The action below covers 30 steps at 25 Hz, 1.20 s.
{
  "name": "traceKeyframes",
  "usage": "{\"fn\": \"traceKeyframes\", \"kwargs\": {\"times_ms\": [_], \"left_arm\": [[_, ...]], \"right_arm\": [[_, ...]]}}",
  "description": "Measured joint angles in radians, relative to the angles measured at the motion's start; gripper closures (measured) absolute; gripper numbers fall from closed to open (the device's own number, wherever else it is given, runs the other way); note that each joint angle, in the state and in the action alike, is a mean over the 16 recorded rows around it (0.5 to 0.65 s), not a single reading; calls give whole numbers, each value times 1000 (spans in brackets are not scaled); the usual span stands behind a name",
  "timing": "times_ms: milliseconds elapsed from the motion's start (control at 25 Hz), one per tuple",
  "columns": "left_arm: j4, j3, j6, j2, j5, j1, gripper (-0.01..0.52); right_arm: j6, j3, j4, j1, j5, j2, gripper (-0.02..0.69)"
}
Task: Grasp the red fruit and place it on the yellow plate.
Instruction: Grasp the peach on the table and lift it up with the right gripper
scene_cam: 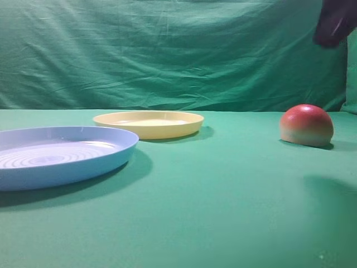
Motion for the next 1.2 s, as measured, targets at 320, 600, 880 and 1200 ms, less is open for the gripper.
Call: {"fn": "traceKeyframes", "kwargs": {"times_ms": [320, 600, 880, 1200], "left_arm": [[0, 0, 0, 0, 0, 0, 357], [0, 0, 0, 0, 0, 0, 357], [0, 0, 0, 0, 0, 0, 357], [0, 0, 0, 0, 0, 0, 357]], "right_arm": [[5, -33, -3, -19, -71, 126, 43], [7, -35, -2, -39, -115, 217, 57], [8, -62, 0, -46, -105, 266, 197], [7, -200, 16, -18, -29, 255, 360]]}}
